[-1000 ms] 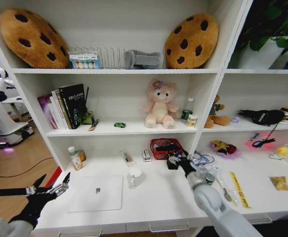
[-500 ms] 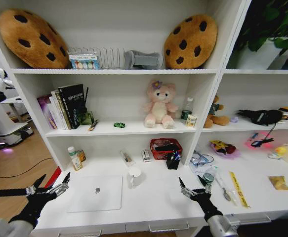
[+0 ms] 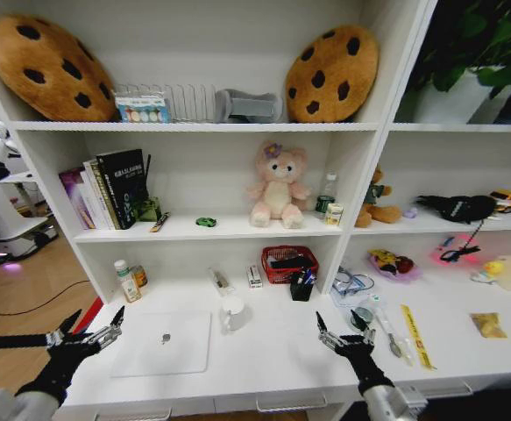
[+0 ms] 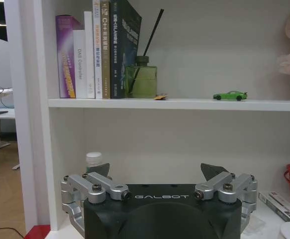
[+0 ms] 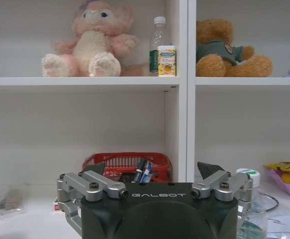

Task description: Organize the objects on the table.

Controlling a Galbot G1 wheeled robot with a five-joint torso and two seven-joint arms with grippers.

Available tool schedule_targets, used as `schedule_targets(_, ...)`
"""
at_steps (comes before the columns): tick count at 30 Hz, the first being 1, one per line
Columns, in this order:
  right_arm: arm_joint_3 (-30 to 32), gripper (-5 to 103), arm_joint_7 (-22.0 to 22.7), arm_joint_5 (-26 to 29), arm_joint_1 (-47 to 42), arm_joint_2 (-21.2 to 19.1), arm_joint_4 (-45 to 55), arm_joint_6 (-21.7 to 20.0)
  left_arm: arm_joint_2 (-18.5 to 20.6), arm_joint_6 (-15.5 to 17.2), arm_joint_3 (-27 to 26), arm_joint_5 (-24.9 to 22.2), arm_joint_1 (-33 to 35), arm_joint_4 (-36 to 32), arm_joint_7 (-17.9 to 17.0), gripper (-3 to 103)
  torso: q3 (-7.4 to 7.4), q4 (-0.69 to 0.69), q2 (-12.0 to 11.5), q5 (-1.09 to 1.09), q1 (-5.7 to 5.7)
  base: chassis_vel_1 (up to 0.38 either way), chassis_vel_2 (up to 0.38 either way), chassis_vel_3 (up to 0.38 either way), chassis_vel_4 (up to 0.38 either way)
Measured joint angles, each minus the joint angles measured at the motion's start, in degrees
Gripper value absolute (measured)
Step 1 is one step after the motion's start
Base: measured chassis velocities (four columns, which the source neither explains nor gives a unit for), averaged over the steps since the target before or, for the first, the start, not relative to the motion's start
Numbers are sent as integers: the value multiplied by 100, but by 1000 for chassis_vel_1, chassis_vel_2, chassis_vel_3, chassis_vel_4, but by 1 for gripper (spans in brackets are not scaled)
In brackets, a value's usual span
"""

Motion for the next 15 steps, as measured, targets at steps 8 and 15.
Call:
schedule_targets(8,-114,100,-12,7,302,-71,-138,-16,0,0,-1,0,0,1,0,100,0,-1,-1,-2,0,-242,-252,240,251)
schedule_targets(15,-164,100,-103,113,513,-250,-292,19,0,0,0,0,0,0,0,100,0,1,0,0,0,-334,-328,338,315)
